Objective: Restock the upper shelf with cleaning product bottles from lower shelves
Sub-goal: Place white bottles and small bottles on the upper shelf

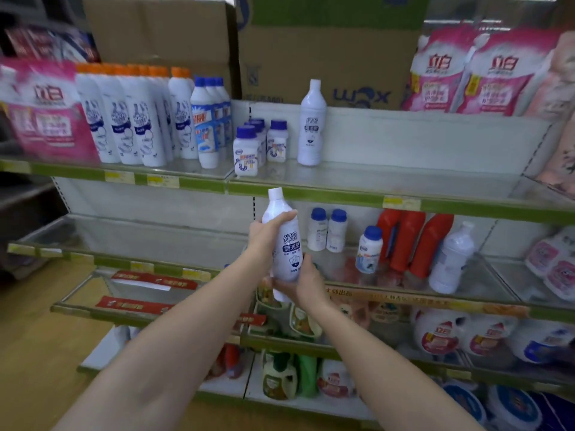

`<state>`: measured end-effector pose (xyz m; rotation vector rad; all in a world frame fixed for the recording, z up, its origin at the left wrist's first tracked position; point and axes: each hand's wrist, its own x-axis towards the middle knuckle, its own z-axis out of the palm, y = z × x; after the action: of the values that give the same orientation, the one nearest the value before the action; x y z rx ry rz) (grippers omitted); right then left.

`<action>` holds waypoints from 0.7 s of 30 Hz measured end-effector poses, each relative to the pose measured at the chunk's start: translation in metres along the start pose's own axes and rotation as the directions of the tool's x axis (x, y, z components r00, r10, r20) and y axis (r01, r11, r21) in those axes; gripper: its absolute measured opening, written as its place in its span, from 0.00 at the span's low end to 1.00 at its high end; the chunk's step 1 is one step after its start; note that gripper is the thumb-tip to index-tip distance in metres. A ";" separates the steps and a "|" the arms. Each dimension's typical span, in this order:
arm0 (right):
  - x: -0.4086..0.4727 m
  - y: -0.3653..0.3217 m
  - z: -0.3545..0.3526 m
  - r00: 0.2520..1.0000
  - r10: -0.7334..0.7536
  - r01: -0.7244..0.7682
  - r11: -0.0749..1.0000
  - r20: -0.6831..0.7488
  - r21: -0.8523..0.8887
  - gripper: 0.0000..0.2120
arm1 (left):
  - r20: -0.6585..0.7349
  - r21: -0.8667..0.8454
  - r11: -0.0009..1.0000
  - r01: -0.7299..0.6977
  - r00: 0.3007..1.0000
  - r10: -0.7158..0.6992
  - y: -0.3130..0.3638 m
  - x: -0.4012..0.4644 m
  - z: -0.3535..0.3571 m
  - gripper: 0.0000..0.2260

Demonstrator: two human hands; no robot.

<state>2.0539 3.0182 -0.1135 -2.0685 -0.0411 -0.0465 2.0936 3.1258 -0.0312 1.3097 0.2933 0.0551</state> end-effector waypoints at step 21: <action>0.108 -0.131 -0.111 0.922 -0.168 0.213 0.972 -0.348 0.094 0.30 | 0.214 0.086 0.837 -0.540 0.830 0.514 0.175 0.029 0.104 0.16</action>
<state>2.1540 2.9844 0.0601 -1.8939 -0.0338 -0.5067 2.1686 3.0801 0.1549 1.4982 -0.2395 0.3895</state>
